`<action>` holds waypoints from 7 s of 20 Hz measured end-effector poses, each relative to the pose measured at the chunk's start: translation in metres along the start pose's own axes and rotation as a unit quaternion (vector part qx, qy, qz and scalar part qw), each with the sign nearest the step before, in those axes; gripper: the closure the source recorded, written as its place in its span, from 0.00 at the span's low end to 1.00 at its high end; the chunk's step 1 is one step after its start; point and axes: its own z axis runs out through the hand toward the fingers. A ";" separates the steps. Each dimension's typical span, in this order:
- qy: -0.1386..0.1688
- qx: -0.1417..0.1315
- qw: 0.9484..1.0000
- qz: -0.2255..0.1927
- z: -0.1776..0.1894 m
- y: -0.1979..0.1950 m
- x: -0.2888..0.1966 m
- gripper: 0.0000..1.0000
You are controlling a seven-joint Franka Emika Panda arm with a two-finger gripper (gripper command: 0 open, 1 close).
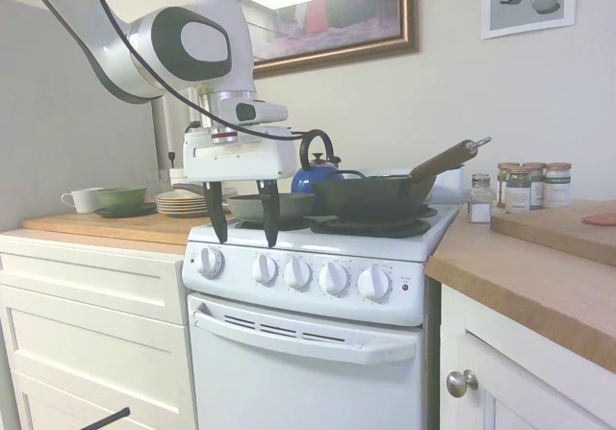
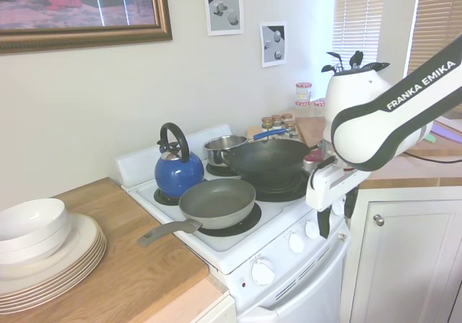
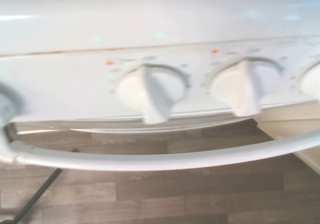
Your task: Turn on the stove on the top right
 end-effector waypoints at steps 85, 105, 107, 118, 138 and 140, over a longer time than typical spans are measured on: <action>0.087 -0.035 0.995 0.035 0.056 -0.003 0.101 1.00; 0.088 -0.041 0.995 0.027 0.071 -0.007 0.103 1.00; 0.088 -0.041 0.995 0.026 0.071 -0.007 0.103 1.00; 0.081 -0.038 0.996 0.012 0.069 -0.034 0.082 1.00; 0.089 -0.054 0.994 0.030 0.084 -0.028 0.084 1.00; 0.088 -0.056 0.994 0.031 0.086 -0.028 0.083 1.00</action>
